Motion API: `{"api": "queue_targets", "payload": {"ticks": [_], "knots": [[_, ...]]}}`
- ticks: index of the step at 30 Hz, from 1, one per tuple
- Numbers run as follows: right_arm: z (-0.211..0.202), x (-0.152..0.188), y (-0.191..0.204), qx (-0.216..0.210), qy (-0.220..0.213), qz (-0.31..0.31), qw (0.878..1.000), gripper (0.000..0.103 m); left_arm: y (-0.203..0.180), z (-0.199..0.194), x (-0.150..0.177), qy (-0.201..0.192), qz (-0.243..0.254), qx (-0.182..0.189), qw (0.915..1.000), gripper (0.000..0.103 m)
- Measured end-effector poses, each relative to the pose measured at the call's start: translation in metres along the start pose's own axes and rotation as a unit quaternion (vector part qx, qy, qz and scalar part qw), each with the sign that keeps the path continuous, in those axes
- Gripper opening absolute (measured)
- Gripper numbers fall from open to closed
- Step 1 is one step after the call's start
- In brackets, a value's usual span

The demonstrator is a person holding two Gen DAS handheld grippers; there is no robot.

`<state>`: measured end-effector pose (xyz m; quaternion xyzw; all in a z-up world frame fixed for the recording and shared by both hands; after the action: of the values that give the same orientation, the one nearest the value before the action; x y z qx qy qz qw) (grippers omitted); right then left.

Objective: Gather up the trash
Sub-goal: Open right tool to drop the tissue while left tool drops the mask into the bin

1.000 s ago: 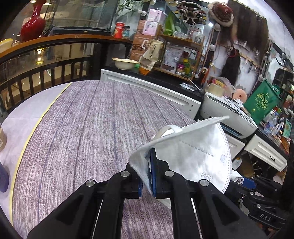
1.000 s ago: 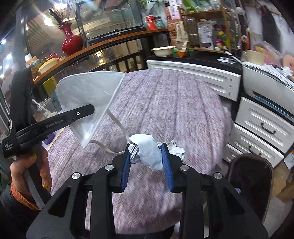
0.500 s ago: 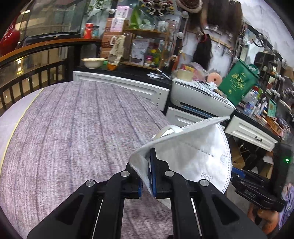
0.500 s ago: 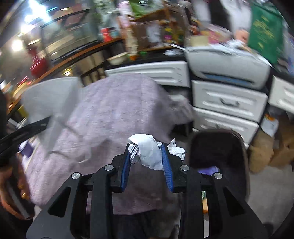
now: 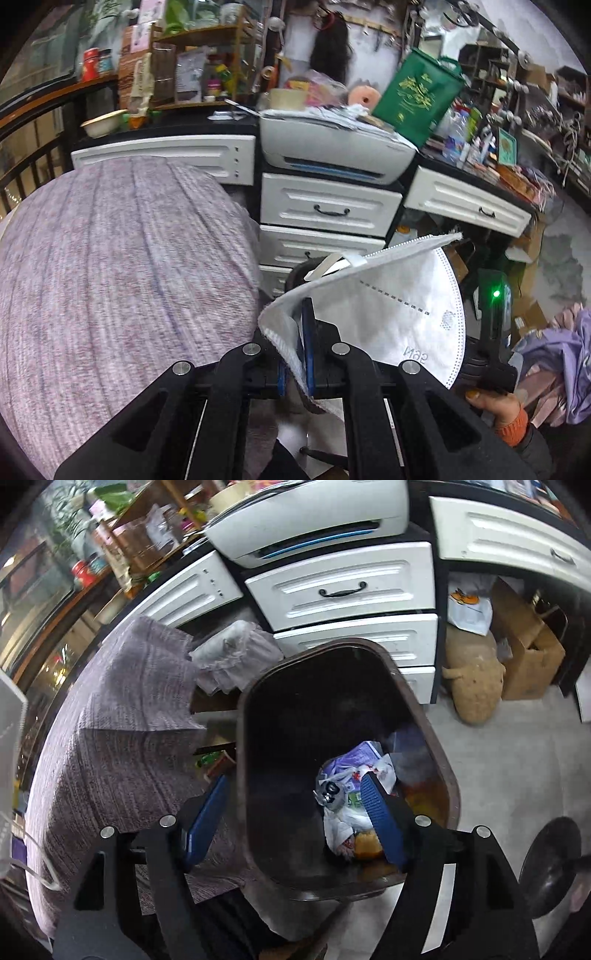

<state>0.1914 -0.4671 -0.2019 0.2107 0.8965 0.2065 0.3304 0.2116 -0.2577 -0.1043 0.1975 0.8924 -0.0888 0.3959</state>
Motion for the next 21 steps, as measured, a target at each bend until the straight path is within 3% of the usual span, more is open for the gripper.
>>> {"api": "queue_targets", "payload": {"ticks": [12,21], "knots": [[-0.061,-0.011,-0.051,0.059,-0.074,0.032,0.995,0.078,-0.061,0.057,0.017,0.065,0.067,0.027,0.9952,0.008],[-0.084,-0.011,-0.07,0.064,-0.095,0.05,0.992,0.079,-0.091,0.091,0.02,0.105,0.105,0.031,0.9884,0.008]]}}
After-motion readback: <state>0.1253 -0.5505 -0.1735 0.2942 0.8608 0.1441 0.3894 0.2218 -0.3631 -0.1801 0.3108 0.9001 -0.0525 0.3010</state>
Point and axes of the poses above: each gripper's, at about its wrist camera, not at the fingertips, and z roughly the way its jaws point, y to its left, x to its underside, the point moved 8 cm from there along z, roughly the way its jaws point, and after that the axes turned 10 degrees about -x, right-handed, at the moved point
